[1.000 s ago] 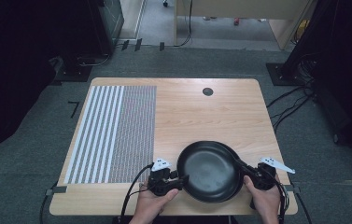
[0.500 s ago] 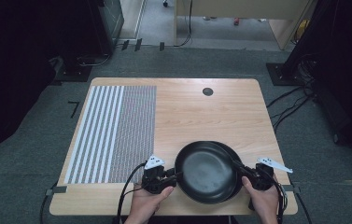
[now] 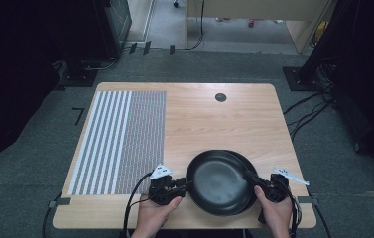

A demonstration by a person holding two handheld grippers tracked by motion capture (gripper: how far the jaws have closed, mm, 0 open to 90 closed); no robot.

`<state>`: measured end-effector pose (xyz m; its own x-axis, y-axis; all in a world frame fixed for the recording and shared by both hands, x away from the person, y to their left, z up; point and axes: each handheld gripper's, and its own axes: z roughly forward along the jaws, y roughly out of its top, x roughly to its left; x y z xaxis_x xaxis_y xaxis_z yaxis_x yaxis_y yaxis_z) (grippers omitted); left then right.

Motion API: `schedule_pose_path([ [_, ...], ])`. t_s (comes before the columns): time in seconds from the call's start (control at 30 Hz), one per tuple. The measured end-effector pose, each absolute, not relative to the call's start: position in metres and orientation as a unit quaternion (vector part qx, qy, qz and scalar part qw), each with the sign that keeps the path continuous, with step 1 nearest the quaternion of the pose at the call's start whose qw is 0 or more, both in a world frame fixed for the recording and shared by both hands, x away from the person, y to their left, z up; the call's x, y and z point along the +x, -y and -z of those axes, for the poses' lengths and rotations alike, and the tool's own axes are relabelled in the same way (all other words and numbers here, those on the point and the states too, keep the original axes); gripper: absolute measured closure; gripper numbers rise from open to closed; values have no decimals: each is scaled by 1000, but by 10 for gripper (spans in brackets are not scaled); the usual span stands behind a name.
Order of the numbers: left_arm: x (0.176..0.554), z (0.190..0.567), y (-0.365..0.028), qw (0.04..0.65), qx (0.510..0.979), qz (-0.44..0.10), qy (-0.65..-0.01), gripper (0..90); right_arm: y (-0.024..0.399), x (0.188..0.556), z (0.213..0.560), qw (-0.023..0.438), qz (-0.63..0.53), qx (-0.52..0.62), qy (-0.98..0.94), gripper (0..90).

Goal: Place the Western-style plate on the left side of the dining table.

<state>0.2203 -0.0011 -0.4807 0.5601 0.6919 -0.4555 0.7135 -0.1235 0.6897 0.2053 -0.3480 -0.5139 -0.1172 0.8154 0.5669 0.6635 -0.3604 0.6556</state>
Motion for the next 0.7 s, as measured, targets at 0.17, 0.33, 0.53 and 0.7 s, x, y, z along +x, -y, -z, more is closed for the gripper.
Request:
schedule_pose_path([
  [0.17,221,480,0,468,745,21,-475,667,346,206,515,72,-496,667,-552,776],
  [0.33,220,479,0,462,742,24,-485,685,349,203,515,53,-504,681,-528,804],
  [0.53,220,478,-1,456,742,23,-491,716,350,197,506,49,-535,679,-500,837],
  [0.7,219,477,-1,455,740,29,-494,729,351,195,505,31,-548,686,-478,843],
])
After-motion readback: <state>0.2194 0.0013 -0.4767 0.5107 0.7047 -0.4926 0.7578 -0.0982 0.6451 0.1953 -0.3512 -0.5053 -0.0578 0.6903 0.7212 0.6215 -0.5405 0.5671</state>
